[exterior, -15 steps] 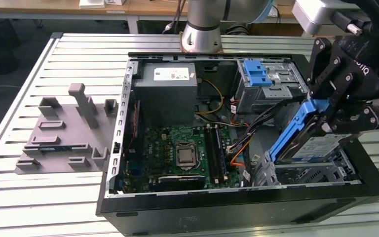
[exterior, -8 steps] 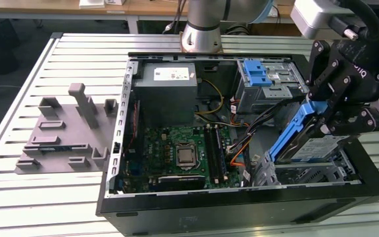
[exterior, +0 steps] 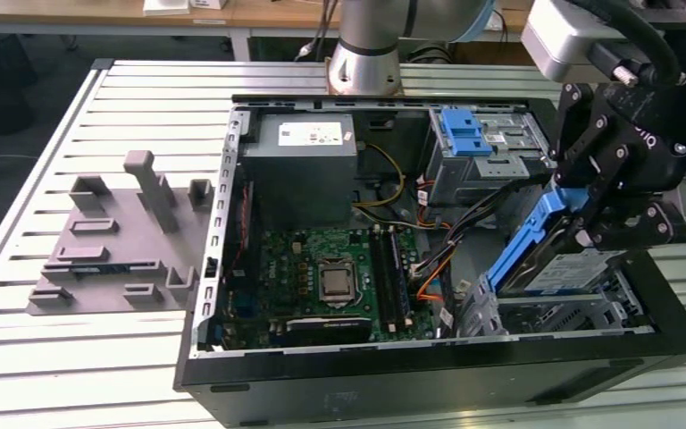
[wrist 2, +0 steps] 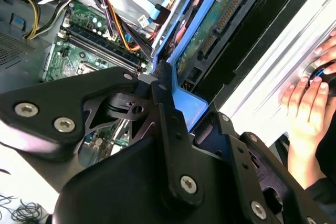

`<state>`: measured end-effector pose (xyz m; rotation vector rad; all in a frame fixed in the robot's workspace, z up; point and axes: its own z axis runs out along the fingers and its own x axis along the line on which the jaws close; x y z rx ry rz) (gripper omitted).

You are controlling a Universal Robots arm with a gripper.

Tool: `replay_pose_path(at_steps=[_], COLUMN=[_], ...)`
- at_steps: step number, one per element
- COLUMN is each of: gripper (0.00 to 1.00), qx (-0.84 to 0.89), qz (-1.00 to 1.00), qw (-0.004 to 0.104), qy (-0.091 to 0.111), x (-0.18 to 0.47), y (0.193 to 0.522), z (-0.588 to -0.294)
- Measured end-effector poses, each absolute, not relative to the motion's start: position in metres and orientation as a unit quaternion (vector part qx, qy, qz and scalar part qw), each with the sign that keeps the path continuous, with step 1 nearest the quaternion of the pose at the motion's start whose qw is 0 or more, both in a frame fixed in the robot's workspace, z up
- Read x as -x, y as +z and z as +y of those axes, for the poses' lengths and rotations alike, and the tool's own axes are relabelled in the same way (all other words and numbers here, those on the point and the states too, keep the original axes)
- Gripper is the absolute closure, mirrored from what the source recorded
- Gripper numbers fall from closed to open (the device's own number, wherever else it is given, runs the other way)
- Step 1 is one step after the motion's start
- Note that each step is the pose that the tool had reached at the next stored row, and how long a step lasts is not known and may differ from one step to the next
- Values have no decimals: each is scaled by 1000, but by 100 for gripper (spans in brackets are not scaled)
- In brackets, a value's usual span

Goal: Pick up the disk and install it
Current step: 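Insert the disk into the insertion slot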

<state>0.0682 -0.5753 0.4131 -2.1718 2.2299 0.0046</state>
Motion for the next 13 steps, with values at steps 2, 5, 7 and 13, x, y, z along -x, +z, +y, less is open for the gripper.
replay_pose_path(at_steps=[2,5,7,13], gripper=[64,64,64,64], qx=[698,698,698,698], qz=[716,716,716,716], qw=[14,14,14,14], qy=[1,2,1,1], x=[-68,-68,-68,-68], y=[411,408,406,400], z=[-575,-575,-575,-575])
